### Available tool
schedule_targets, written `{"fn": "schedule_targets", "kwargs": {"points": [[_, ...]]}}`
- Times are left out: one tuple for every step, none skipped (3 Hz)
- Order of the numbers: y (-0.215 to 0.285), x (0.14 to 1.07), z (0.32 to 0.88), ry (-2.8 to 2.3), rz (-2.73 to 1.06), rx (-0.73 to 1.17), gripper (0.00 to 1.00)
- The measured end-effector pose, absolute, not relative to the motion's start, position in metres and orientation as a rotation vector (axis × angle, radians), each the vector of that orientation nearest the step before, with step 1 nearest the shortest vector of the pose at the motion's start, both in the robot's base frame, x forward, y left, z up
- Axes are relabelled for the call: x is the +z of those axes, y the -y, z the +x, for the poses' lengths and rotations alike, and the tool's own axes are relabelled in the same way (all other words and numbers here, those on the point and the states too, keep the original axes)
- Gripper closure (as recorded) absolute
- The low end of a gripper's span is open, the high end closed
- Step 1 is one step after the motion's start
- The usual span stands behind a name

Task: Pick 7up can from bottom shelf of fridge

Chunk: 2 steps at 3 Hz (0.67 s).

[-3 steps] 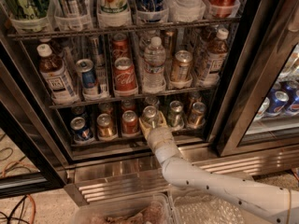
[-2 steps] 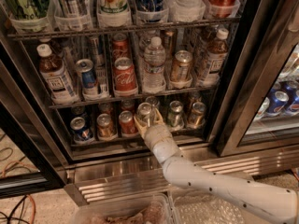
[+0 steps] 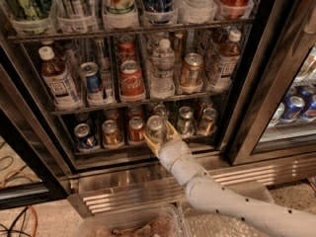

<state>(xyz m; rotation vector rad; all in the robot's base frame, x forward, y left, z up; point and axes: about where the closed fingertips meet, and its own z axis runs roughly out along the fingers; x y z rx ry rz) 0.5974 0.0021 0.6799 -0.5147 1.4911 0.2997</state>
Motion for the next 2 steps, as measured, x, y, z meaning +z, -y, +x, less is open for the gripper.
{"fn": "schedule_targets", "kwargs": {"points": [[0.012, 0.681, 0.566, -1.512, -0.537, 0.308, 1.00], [0.018, 0.684, 0.545, -1.517, -0.561, 0.327, 1.00]]}}
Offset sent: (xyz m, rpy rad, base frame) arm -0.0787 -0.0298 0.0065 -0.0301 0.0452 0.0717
